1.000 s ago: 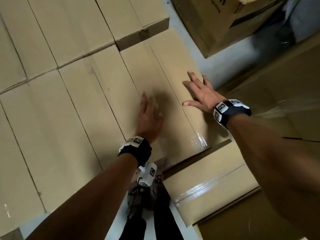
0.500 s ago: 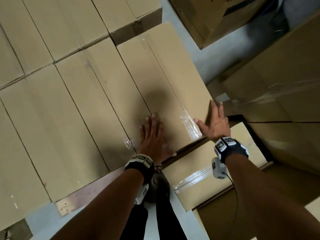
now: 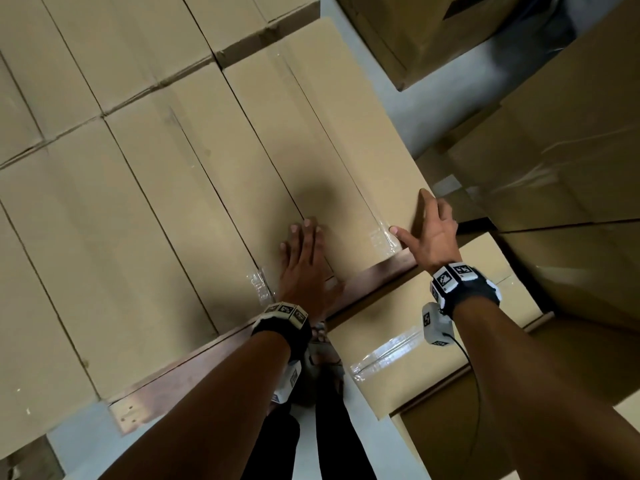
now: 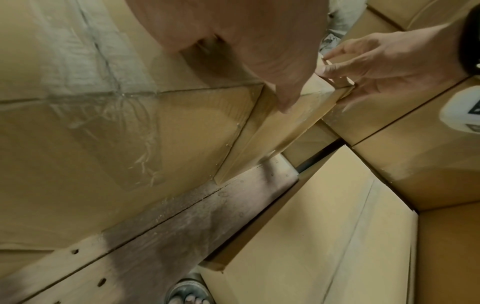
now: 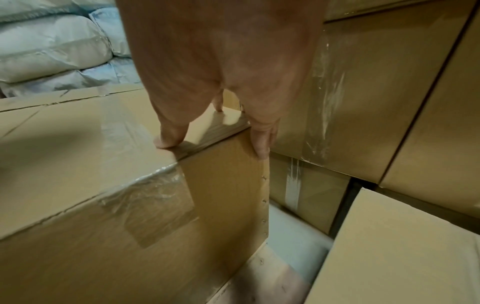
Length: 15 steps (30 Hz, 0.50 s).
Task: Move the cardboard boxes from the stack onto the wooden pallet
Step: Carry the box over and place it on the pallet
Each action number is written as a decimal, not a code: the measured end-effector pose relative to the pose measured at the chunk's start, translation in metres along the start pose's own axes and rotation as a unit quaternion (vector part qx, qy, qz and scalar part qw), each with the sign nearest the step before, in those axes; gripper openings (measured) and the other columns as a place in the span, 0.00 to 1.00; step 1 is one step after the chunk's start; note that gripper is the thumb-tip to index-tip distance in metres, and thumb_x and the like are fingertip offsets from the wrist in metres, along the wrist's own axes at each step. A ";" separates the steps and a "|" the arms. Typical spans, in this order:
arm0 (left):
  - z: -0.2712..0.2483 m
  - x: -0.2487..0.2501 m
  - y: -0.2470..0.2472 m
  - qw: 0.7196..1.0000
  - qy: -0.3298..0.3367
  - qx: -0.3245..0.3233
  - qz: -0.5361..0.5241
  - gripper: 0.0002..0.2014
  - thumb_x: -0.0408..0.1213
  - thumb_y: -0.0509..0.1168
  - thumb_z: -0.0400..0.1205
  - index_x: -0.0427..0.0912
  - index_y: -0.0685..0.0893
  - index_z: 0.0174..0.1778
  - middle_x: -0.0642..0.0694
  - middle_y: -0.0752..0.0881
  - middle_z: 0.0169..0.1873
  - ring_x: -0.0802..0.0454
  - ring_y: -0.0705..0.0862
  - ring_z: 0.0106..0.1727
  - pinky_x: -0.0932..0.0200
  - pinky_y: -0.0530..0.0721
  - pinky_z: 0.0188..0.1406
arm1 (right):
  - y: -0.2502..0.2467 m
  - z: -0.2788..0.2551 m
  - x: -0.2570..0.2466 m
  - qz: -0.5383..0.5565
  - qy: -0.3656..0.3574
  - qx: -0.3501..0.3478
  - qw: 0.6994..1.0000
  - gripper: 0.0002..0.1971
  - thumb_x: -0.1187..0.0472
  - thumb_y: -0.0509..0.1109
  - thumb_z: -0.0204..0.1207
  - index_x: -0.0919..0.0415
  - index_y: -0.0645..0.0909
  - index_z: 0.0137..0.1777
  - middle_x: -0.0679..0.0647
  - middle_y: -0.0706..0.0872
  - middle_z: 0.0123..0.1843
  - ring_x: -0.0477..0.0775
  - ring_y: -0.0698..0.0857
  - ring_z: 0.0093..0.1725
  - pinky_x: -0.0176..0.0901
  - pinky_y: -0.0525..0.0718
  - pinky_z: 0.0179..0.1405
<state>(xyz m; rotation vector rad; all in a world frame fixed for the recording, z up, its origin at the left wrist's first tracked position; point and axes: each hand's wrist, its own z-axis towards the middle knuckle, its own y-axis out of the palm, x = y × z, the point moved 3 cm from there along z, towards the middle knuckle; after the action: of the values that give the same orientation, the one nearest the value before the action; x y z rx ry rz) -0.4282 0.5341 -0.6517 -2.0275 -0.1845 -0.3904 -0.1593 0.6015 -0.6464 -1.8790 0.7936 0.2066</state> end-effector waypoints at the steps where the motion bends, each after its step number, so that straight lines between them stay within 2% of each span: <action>1: 0.001 -0.001 0.001 1.000 -0.002 0.000 -0.003 0.61 0.67 0.70 0.76 0.39 0.43 0.93 0.42 0.37 0.92 0.38 0.33 0.92 0.31 0.46 0.90 | 0.000 0.002 -0.003 -0.006 0.002 -0.004 1.000 0.49 0.43 0.82 0.76 0.48 0.56 0.91 0.66 0.59 0.88 0.81 0.66 0.79 0.78 0.70 0.79; 8: 0.003 -0.001 -0.004 1.000 -0.007 -0.011 -0.016 0.54 0.55 0.72 0.82 0.37 0.44 0.93 0.41 0.39 0.92 0.37 0.36 0.92 0.36 0.43 0.91 | 0.004 0.011 -0.013 -0.028 -0.010 -0.018 0.999 0.49 0.42 0.80 0.78 0.49 0.55 0.92 0.68 0.55 0.90 0.84 0.64 0.80 0.80 0.69 0.79; 15: 0.004 0.002 -0.003 1.000 -0.011 -0.017 -0.003 0.52 0.52 0.70 0.85 0.36 0.42 0.92 0.38 0.37 0.92 0.34 0.36 0.92 0.35 0.43 0.90 | 0.001 0.013 -0.021 -0.050 -0.016 -0.030 0.998 0.48 0.42 0.79 0.79 0.49 0.54 0.92 0.70 0.52 0.91 0.85 0.62 0.81 0.79 0.69 0.79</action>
<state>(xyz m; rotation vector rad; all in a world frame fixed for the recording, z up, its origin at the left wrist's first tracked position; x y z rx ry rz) -0.4265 0.5390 -0.6503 -2.0662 -0.1982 -0.3763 -0.1735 0.6216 -0.6427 -1.9614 0.6764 0.1979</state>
